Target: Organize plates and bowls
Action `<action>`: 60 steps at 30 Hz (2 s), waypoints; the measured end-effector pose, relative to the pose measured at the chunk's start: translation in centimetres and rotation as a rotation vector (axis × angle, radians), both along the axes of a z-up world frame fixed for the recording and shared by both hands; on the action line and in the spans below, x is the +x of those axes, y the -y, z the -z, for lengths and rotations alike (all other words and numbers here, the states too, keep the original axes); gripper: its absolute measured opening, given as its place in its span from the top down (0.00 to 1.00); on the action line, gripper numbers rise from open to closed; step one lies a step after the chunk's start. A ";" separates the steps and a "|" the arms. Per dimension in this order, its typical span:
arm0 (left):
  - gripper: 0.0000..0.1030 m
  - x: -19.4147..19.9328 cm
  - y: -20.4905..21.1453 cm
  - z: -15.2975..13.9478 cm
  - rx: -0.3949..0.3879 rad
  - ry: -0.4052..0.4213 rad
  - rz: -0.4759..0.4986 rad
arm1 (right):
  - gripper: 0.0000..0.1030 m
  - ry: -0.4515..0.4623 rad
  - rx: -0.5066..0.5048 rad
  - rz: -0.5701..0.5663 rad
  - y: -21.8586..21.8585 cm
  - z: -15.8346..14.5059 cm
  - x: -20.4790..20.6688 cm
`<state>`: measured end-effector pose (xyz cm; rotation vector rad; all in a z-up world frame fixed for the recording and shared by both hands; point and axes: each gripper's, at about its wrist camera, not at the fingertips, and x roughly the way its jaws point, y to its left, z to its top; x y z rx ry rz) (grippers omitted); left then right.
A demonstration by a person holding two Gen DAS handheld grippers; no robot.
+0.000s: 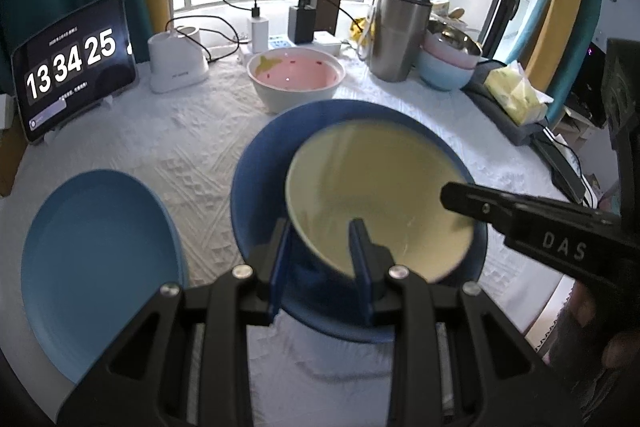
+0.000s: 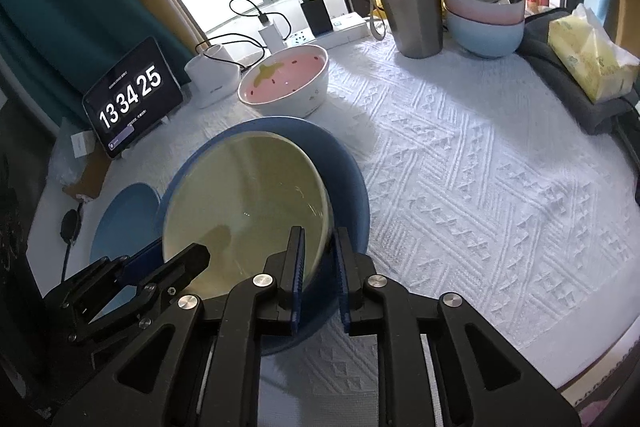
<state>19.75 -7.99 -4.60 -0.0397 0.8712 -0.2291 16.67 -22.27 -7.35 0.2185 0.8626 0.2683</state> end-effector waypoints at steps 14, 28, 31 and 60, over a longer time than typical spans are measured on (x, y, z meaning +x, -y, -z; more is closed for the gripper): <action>0.70 -0.1 -0.3 -0.9 0.003 0.031 0.001 | 0.84 0.037 0.007 0.005 0.5 -0.8 -0.2; 0.69 1.0 -1.0 -1.6 -0.044 0.036 -0.021 | 0.83 0.046 0.021 -0.005 0.4 -1.2 0.7; 0.69 1.5 -1.1 -1.9 -0.044 0.037 -0.028 | 0.83 0.048 0.025 -0.012 0.4 -1.4 1.0; 0.69 7.6 -2.6 -3.3 -0.024 0.067 -0.067 | 0.83 0.071 0.017 -0.043 0.8 -2.9 7.0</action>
